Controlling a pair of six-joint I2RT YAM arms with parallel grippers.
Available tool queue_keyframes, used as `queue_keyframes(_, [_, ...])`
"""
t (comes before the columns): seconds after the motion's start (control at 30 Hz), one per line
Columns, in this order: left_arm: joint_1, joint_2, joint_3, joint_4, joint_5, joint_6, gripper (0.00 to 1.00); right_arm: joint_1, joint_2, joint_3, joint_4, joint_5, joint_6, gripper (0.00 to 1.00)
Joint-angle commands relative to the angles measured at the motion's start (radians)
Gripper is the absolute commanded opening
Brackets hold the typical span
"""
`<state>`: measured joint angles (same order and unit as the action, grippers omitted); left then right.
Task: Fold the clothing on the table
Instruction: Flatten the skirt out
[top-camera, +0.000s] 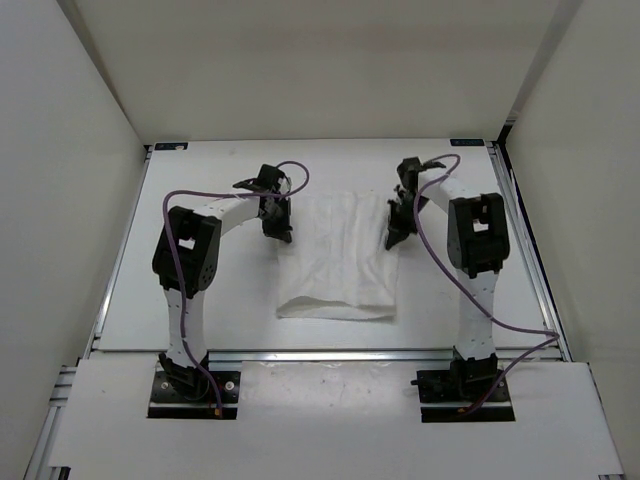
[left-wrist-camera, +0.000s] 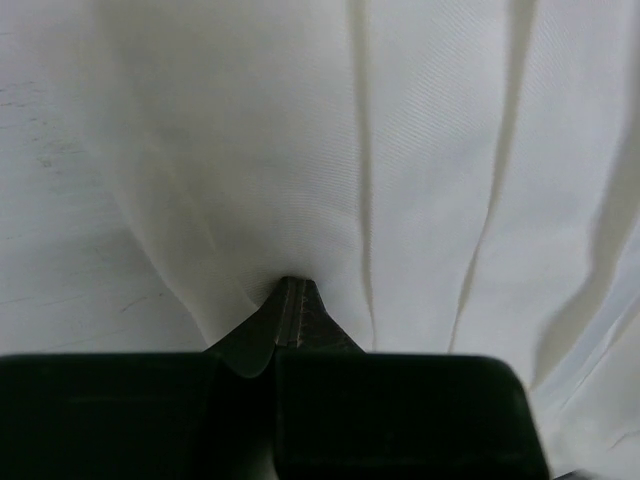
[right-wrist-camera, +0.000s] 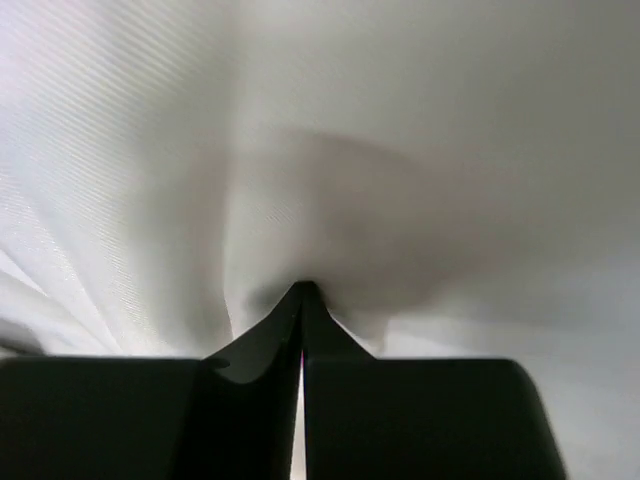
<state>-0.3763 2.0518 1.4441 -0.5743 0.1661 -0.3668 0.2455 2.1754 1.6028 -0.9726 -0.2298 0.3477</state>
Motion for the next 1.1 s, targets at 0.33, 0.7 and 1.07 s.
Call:
queue_keyframes(0.33, [0.030,-0.076,0.080,0.010,0.073,-0.070,0.01,0.029,-0.066,0.372,0.083,0.225,-0.091,0.40])
queue_keyframes(0.7, [0.117,-0.140,-0.085,0.040,0.131,-0.073,0.00,-0.113,-0.305,0.017,0.092,0.238,-0.134,0.56])
queue_keyframes(1.07, [-0.099,-0.265,-0.260,0.168,0.162,-0.303,0.53,-0.084,-0.332,-0.037,0.107,0.245,-0.144,0.56])
